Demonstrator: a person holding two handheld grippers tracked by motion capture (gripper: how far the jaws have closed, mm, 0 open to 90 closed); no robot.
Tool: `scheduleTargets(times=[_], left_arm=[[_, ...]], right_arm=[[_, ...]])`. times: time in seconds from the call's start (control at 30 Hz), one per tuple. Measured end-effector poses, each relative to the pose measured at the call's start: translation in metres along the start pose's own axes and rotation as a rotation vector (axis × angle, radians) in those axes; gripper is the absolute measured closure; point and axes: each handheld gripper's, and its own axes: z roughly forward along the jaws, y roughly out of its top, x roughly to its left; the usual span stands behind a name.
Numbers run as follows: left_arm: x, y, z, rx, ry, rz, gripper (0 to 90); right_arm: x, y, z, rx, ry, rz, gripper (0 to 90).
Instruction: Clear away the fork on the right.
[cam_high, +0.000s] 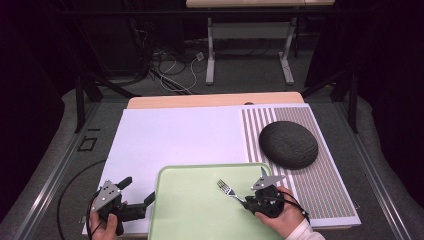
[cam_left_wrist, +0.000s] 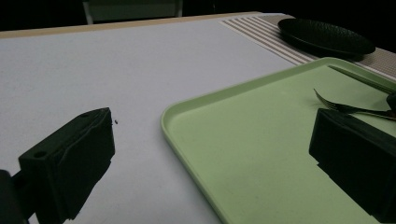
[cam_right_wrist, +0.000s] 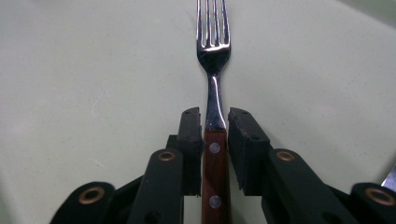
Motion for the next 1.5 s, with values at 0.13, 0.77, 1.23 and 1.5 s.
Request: scheduleTargets(times=[0.13, 0.77, 1.23, 1.5], left_arm=[[0.000, 0.000, 0.000, -0.001, -0.001, 0.002, 0.4], [0.000, 0.000, 0.000, 0.001, -0.001, -0.003, 0.4], [0.000, 0.000, 0.000, -0.001, -0.003, -0.009, 0.4], [0.000, 0.000, 0.000, -0.002, -0.003, -0.010, 0.4]], right_arm=[[0.002, 0.000, -0.001, -0.027, 0.000, -0.023, 81.9], [0.007, 0.001, 0.011, -0.016, 0.050, -0.059, 90.0], [-0.006, 0.001, 0.011, -0.004, 0.019, -0.013, 90.0], [-0.016, 0.000, 0.008, -0.007, -0.004, 0.016, 90.0]])
